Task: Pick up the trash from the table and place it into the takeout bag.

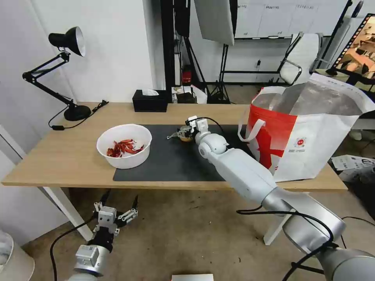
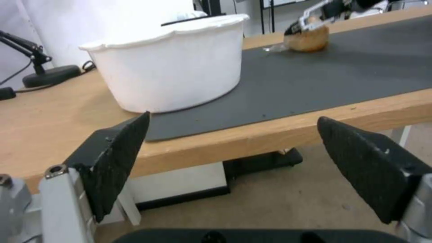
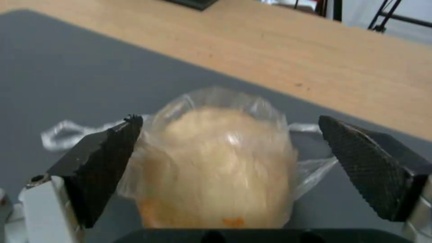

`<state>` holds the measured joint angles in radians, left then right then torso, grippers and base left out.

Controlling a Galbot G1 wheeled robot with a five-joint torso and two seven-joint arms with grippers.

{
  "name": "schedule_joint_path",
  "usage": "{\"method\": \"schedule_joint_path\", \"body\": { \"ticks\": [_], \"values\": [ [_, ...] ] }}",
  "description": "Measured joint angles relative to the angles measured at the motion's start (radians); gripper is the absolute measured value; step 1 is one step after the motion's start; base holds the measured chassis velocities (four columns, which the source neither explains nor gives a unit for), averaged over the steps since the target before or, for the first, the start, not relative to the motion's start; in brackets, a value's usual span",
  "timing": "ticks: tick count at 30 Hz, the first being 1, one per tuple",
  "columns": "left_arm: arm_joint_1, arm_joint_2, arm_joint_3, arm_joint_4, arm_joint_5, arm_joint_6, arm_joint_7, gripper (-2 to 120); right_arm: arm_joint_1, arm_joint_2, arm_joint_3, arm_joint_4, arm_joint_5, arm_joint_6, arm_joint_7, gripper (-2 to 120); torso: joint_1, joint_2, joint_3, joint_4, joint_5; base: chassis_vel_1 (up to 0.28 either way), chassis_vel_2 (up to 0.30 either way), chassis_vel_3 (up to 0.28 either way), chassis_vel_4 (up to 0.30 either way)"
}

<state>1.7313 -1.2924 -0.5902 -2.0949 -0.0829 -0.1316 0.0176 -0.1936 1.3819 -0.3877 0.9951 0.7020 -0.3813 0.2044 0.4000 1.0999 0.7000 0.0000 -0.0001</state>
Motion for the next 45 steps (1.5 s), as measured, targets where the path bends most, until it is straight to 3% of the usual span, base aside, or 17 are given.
{"method": "schedule_joint_path", "body": {
  "ticks": [11, 14, 30, 34, 36, 40, 43, 45],
  "values": [
    [0.007, -0.001, -0.002, -0.005, 0.005, -0.003, -0.002, 100, -0.008, 0.003, -0.002, -0.003, -0.005, -0.048, -0.011, 100, 0.000, 0.000, 0.000, 0.0000, 0.0001, 0.000, 0.000, 0.000, 0.000],
    [0.009, -0.001, -0.002, -0.006, 0.005, -0.003, -0.002, 100, -0.014, 0.002, 0.002, 0.003, -0.004, -0.047, -0.008, 94, 0.000, 0.000, 0.000, 0.0000, 0.0001, 0.000, 0.000, 0.000, 0.000],
    [0.009, -0.002, 0.012, -0.005, 0.009, -0.002, -0.002, 100, -0.043, -0.081, 0.003, 0.127, 0.011, 0.023, 0.010, 36, 0.000, 0.000, 0.000, 0.0002, 0.0002, 0.000, 0.000, 0.000, 0.000],
    [0.011, -0.002, 0.013, -0.012, 0.009, -0.002, -0.003, 100, -0.061, -0.143, 0.021, 0.265, 0.014, 0.044, 0.046, 23, 0.000, 0.000, 0.000, 0.0001, 0.0002, 0.000, 0.000, 0.000, 0.000],
    [0.017, -0.001, 0.012, -0.022, 0.010, -0.002, -0.003, 100, -0.091, -0.215, 0.050, 0.434, -0.004, 0.058, 0.096, 14, 0.000, 0.000, 0.000, 0.0000, 0.0004, 0.000, 0.000, 0.000, 0.000],
    [0.024, -0.002, 0.010, -0.029, 0.010, -0.002, -0.003, 100, -0.116, -0.288, 0.086, 0.570, -0.026, 0.068, 0.123, 9, 0.000, 0.000, 0.000, 0.0001, 0.0002, 0.000, 0.000, 0.000, 0.000],
    [0.035, -0.003, 0.009, -0.038, 0.011, -0.002, -0.003, 100, -0.153, -0.429, 0.165, 0.775, -0.033, 0.073, 0.154, 8, 0.000, 0.000, 0.000, -0.0002, 0.0005, 0.000, 0.000, 0.000, 0.000],
    [0.036, -0.003, 0.010, -0.040, 0.013, -0.002, -0.003, 100, -0.160, -0.470, 0.188, 0.821, -0.033, 0.070, 0.161, 8, 0.000, 0.000, 0.000, -0.0002, 0.0006, 0.000, 0.000, 0.000, 0.000]
  ]
}}
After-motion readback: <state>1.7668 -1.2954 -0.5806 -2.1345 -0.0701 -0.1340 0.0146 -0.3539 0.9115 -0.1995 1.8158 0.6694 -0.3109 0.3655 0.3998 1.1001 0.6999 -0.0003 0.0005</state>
